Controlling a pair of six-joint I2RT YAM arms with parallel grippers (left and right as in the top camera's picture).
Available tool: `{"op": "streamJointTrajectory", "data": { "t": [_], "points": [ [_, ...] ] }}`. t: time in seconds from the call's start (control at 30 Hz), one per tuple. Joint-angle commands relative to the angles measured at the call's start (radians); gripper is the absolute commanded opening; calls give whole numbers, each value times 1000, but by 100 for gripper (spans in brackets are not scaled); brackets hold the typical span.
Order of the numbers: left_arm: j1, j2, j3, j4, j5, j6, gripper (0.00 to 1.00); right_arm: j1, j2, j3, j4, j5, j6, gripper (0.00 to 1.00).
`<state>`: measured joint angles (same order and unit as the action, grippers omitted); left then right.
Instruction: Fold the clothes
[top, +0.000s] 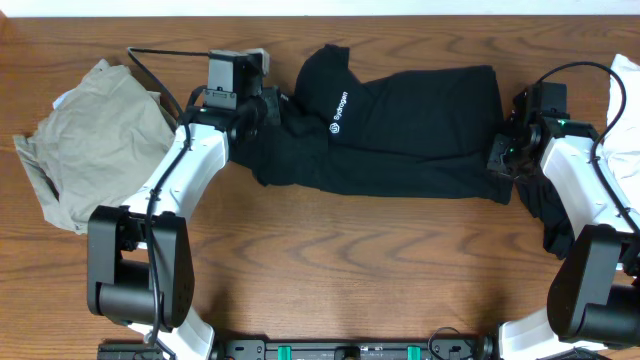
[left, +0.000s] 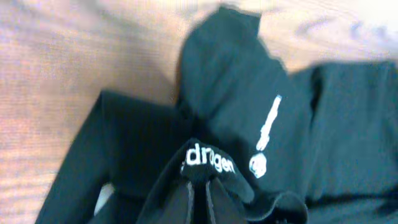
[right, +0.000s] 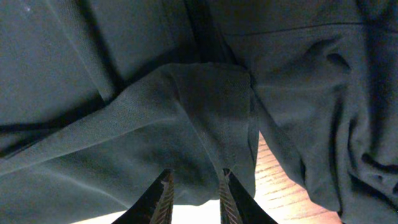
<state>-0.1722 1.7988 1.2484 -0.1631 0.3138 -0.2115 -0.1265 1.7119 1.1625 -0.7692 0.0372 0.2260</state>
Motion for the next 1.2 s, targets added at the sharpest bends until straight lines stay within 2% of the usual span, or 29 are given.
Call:
{"op": "streamJointTrajectory", "data": {
  "t": [0.0, 0.13, 0.17, 0.23, 0.27, 0.4, 0.63, 0.8, 1.17],
  "points": [
    [3, -19, 19, 29, 8, -35, 6, 3, 2, 0, -1, 0, -6, 24],
    [3, -3, 19, 25, 8, -37, 6, 3, 2, 0, 0, 0, -6, 24],
    [3, 4, 18, 22, 8, -37, 13, 3, 2, 0, 1, 0, -6, 24],
    [3, 14, 17, 5, 8, -37, 35, 3, 2, 0, 0, 0, -6, 24],
    [3, 19, 17, -6, 8, -37, 40, 3, 2, 0, -1, 0, -6, 24],
    [3, 23, 17, -35, 8, -33, 49, 3, 2, 0, 0, 0, -6, 24],
    [3, 22, 17, -177, 93, -34, 45, 3, 2, 0, -2, 0, -6, 24],
    [-6, 23, 17, -278, 95, -34, 44, 3, 2, 0, -2, 0, -6, 24],
    [-122, 100, 16, -179, 94, -42, 44, 3, 2, 0, -16, 0, -6, 24]
  ]
}}
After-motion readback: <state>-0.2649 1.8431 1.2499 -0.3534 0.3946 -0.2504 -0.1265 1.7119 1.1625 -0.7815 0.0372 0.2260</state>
